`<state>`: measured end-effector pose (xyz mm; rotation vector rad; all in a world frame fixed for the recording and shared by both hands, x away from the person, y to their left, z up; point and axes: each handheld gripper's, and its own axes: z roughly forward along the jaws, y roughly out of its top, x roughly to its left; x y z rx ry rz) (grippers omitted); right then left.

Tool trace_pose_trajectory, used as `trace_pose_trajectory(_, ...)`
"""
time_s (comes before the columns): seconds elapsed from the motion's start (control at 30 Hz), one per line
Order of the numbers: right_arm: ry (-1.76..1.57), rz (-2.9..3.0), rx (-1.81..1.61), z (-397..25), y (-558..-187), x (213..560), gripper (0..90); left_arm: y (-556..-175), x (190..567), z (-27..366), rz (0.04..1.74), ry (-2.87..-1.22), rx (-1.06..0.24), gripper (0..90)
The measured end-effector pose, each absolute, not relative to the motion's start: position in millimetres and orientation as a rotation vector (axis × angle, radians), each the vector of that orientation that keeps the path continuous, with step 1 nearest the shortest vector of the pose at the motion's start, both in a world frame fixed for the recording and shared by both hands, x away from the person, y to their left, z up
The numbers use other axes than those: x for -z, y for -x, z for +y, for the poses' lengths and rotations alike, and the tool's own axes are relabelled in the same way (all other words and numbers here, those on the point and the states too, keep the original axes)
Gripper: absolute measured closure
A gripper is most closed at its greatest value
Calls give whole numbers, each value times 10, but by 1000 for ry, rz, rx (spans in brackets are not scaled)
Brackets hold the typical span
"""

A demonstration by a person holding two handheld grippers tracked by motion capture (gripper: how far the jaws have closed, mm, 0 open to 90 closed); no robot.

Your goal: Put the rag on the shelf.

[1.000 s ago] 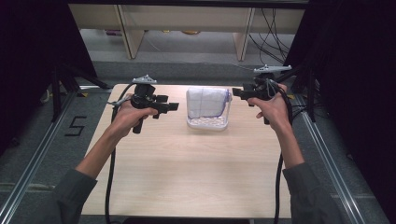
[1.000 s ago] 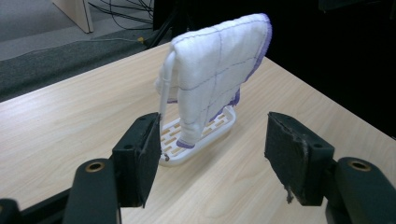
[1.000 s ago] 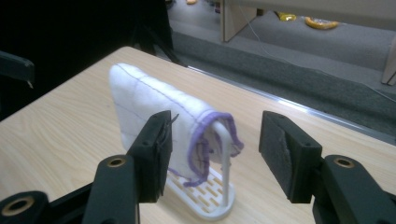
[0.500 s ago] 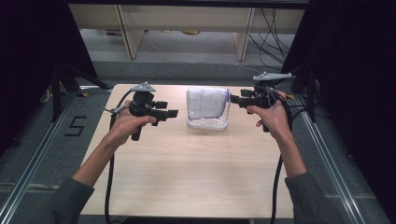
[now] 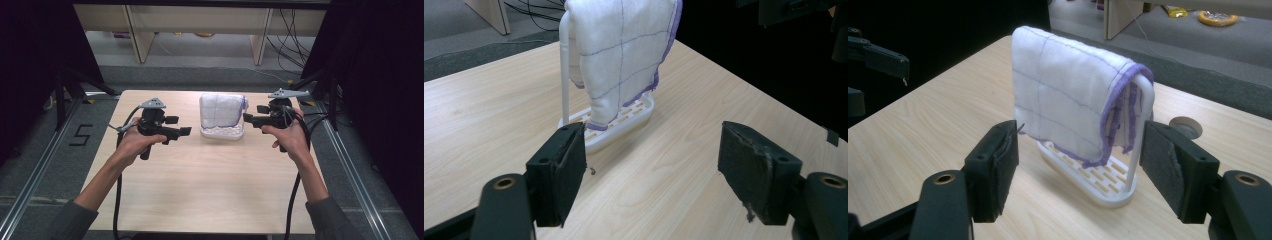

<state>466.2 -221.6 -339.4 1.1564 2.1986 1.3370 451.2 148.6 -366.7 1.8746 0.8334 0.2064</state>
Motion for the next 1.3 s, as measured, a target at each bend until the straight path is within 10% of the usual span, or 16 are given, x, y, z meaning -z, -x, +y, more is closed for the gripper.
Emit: trace_pose_trajectory(1.3, -1129, 2319, -1420, -2005, -4233, 3995, 329, -3833, 4292, 1548, 797, -1933, -231, 239)
